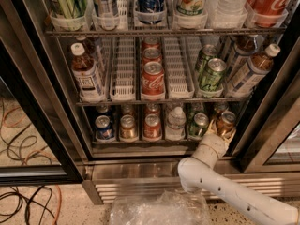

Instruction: Pick orange can from bottom shelf of fridge

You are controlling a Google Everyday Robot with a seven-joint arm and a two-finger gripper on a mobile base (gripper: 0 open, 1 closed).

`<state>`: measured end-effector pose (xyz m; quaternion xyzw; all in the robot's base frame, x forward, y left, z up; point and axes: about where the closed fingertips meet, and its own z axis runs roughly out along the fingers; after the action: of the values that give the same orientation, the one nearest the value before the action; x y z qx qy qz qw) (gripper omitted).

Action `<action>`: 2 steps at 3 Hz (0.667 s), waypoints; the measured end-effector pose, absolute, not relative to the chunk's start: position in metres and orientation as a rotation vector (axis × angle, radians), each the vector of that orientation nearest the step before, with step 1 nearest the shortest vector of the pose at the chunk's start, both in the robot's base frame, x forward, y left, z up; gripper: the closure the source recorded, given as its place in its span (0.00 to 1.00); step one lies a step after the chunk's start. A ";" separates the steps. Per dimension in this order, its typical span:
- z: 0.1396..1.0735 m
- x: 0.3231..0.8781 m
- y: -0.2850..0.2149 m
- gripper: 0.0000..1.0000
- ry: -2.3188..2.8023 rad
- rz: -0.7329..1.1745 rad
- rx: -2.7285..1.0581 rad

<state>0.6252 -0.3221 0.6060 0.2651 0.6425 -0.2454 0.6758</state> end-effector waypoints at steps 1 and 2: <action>0.633 0.619 -0.327 1.00 1.373 -0.501 0.615; 0.644 0.611 -0.328 1.00 1.347 -0.471 0.598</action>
Offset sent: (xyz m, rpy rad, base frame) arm -0.0275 -0.0082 0.0514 0.0040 -0.1592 0.0582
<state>0.6113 -0.3281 0.6443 0.2699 0.6082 -0.2126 0.7156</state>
